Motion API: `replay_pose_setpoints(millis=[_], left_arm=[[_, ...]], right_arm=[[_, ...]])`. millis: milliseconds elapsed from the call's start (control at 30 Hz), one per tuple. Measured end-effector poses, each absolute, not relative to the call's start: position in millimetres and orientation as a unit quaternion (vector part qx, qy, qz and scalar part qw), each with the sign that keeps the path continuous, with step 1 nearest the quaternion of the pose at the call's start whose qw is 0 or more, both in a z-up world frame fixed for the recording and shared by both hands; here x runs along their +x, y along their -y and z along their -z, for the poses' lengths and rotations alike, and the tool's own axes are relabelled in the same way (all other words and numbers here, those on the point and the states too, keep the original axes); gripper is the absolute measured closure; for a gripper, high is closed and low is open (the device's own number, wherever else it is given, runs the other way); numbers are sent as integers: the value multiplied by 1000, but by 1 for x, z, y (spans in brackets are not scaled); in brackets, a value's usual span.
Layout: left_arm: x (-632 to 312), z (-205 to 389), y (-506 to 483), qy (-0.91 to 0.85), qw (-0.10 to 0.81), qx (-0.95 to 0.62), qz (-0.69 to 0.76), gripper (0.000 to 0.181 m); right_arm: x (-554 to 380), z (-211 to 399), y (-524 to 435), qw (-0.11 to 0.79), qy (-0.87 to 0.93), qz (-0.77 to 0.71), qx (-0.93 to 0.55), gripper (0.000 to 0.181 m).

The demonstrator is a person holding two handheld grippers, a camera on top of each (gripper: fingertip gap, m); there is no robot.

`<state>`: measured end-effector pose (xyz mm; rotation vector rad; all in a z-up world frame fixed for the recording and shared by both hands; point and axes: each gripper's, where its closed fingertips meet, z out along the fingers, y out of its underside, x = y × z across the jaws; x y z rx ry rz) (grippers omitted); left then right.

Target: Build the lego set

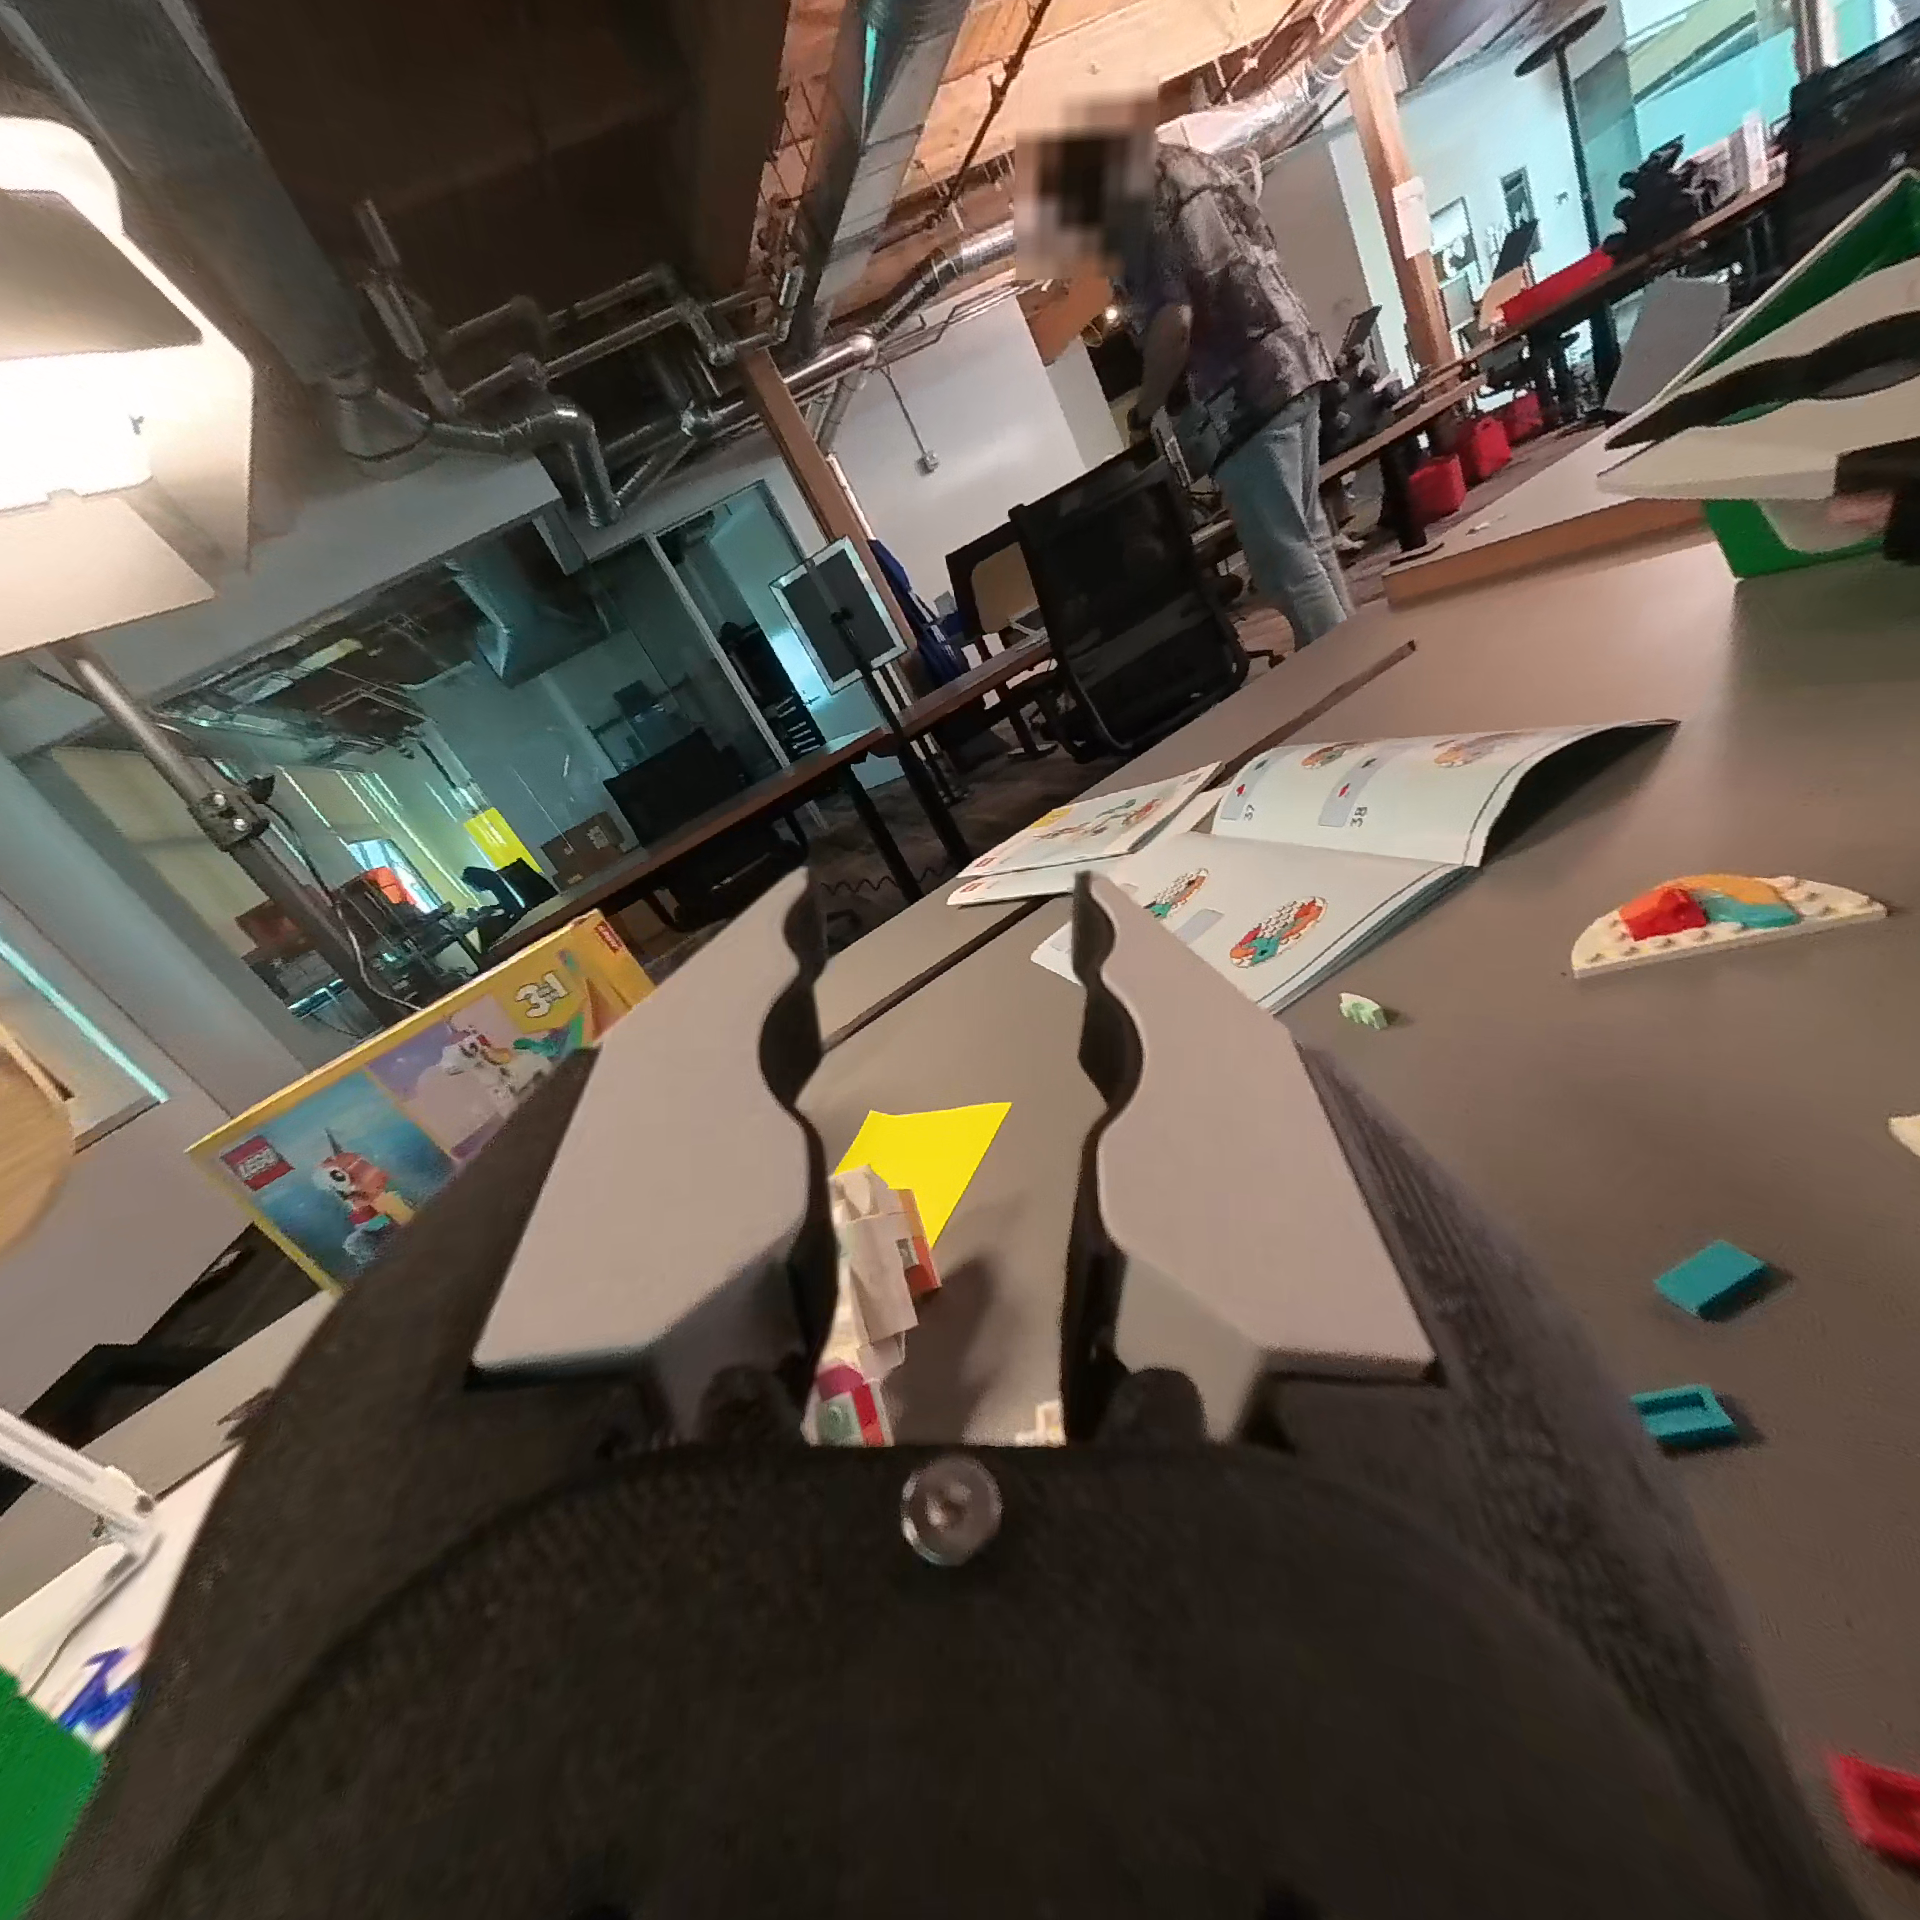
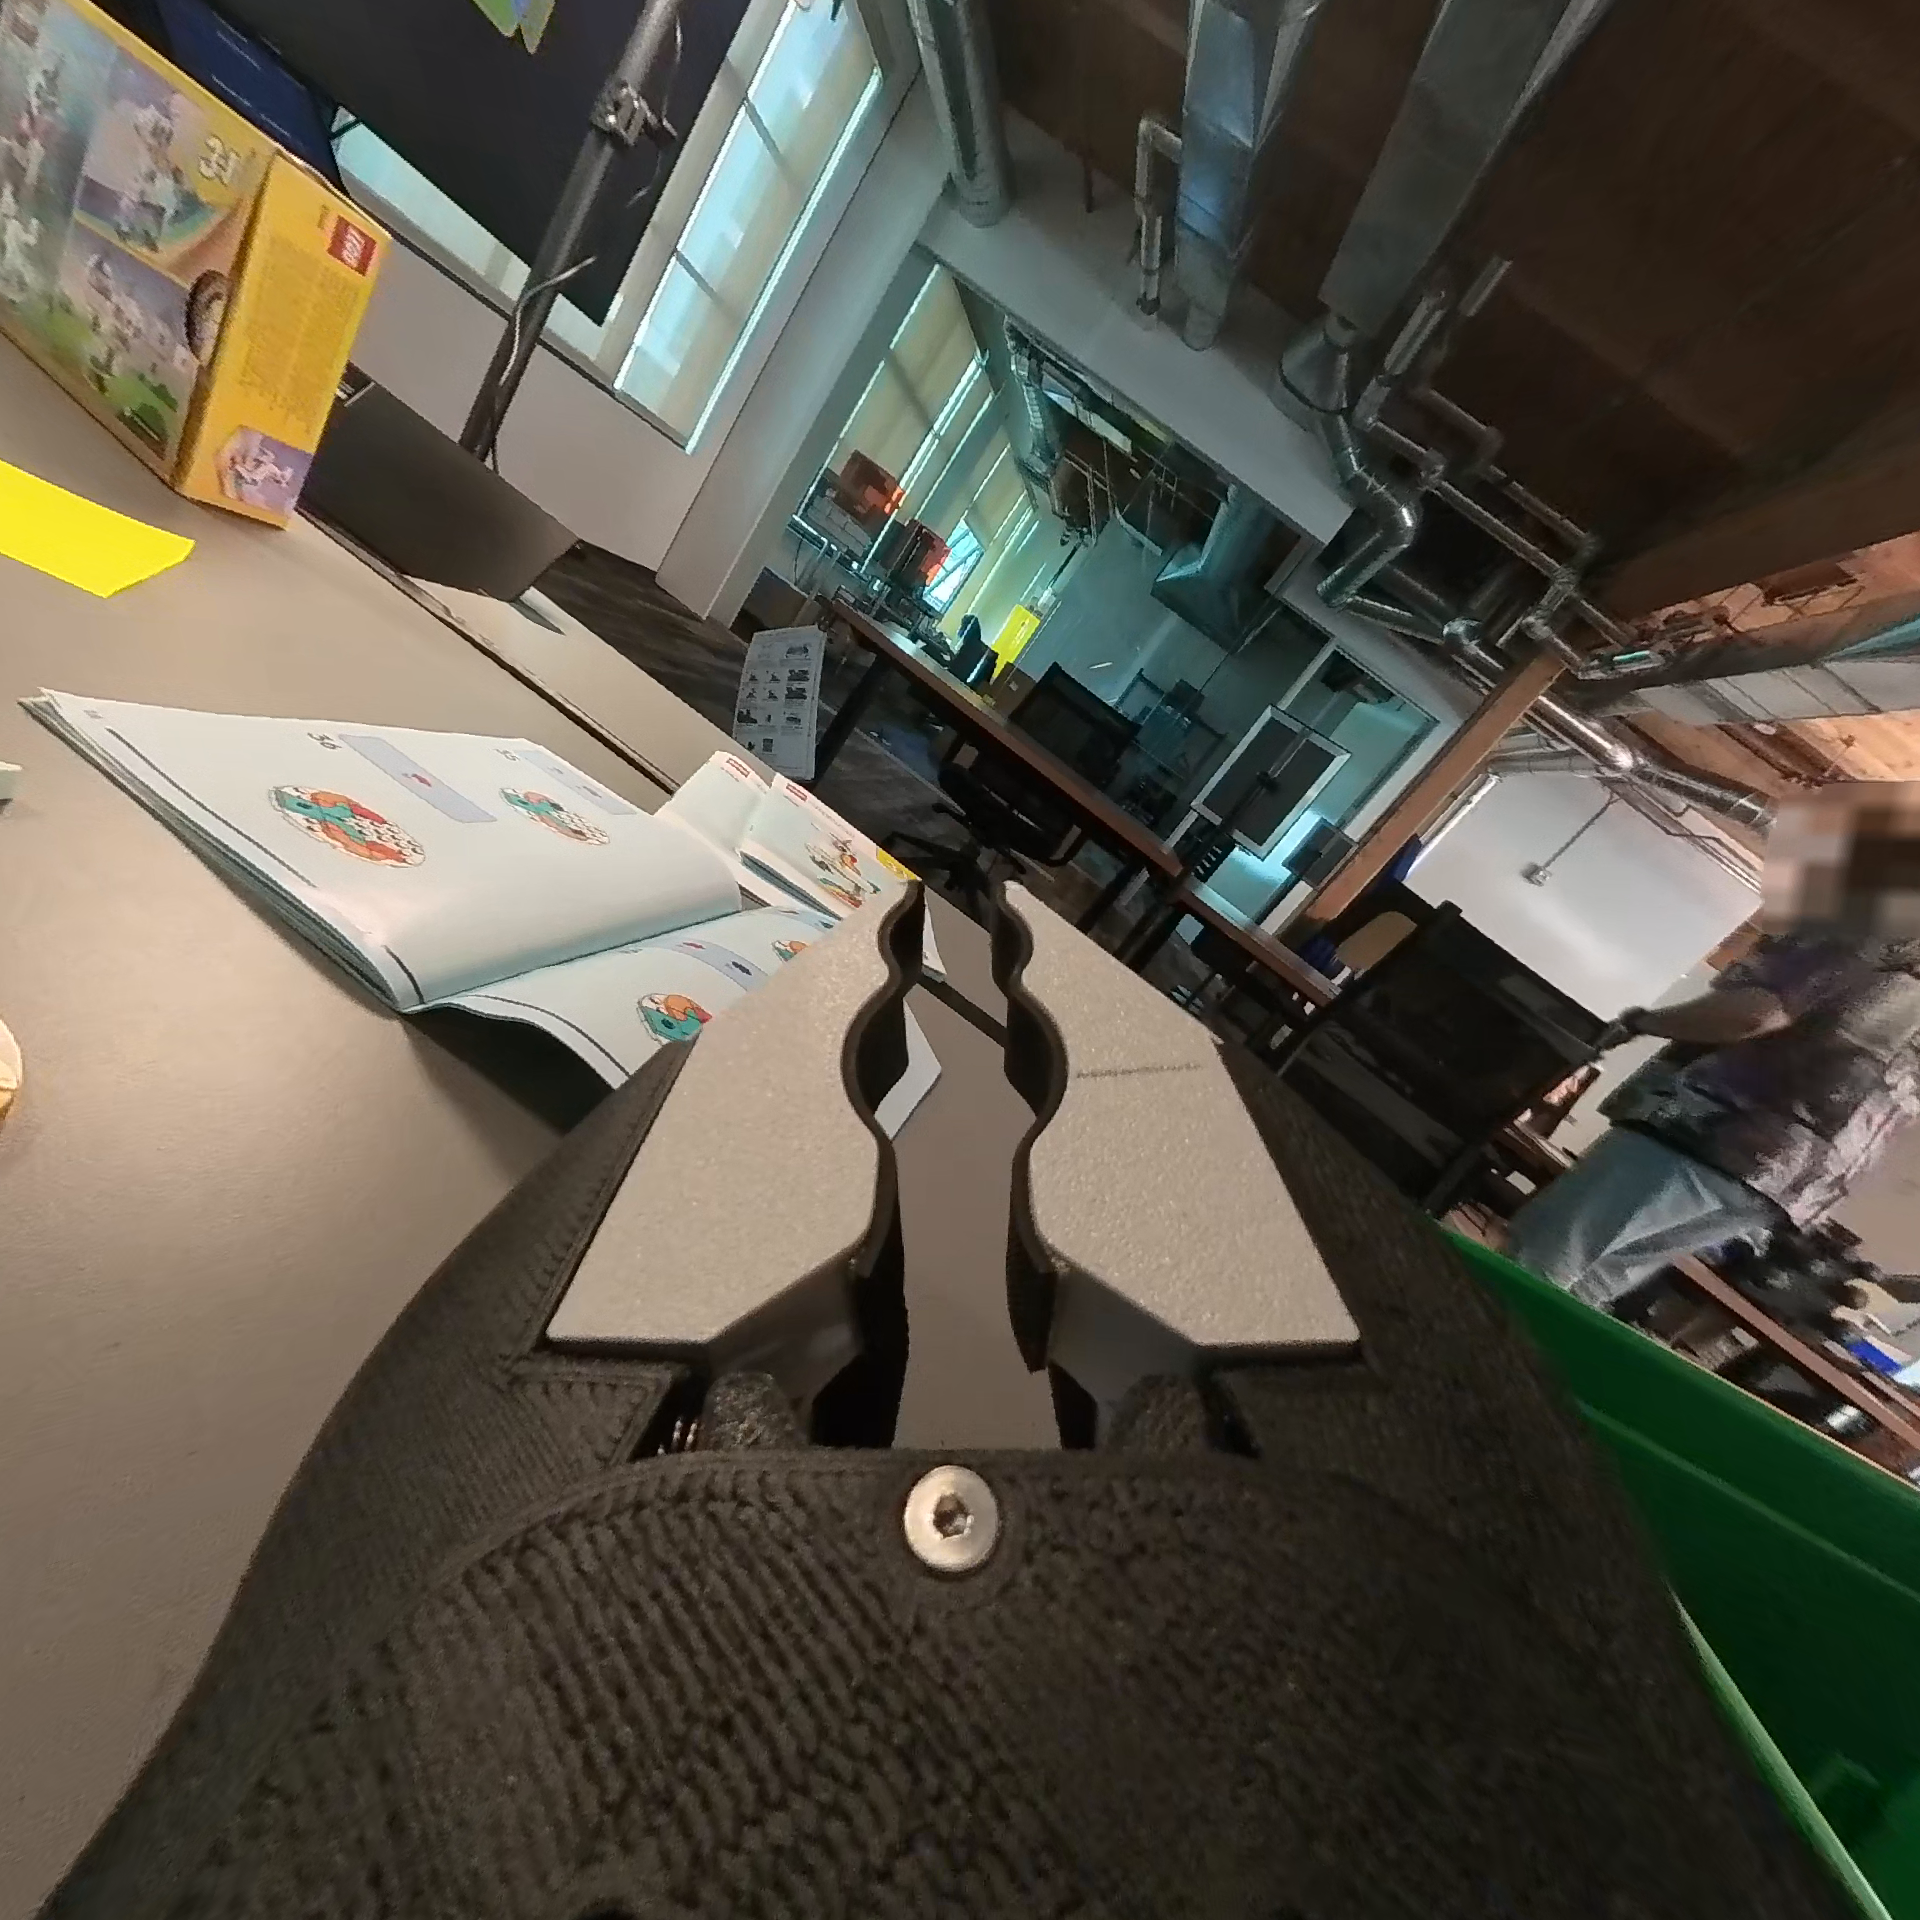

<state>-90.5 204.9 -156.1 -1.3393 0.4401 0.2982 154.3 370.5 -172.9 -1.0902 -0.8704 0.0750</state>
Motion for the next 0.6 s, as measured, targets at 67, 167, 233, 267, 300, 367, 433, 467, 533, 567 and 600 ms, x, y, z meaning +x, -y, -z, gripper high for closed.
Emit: replay_pose_setpoints(millis=[67, 167, 233, 267, 300, 367, 433, 467, 533, 567, 600], left_arm=[[-89, 160, -206, -207, 746, -619, -133, 140], [-85, 163, -208, -216, 739, -625, -128, 147], [-81, 166, -208, -225, 737, -626, -123, 150], [-79, 166, -209, -226, 736, -627, -121, 151], [-77, 166, -208, -227, 735, -628, -114, 153], [-66, 164, -204, -236, 730, -637, -72, 173], [-46, 154, -190, -235, 722, -651, 6, 174], [-37, 147, -179, -233, 718, -655, 38, 172], [-26, 132, -152, -234, 723, -647, 61, 171], [-26, 125, -138, -236, 726, -643, 55, 171], [-29, 119, -125, -238, 728, -641, 40, 171]], right_arm=[[153, 173, -370, 765, 404, -35, -500, 171], [153, 174, -370, 764, 404, -35, -502, 171], [154, 174, -371, 764, 401, -37, -503, 171], [154, 174, -371, 764, 401, -39, -504, 171], [154, 175, -372, 763, 402, -40, -506, 171], [152, 177, -372, 759, 407, -41, -506, 171], [151, 179, -372, 756, 412, -39, -507, 171], [151, 180, -372, 755, 413, -37, -509, 171], [153, 180, -373, 755, 410, -33, -511, 171], [154, 180, -374, 755, 407, -32, -512, 171], [155, 180, -375, 755, 405, -31, -514, 171]])
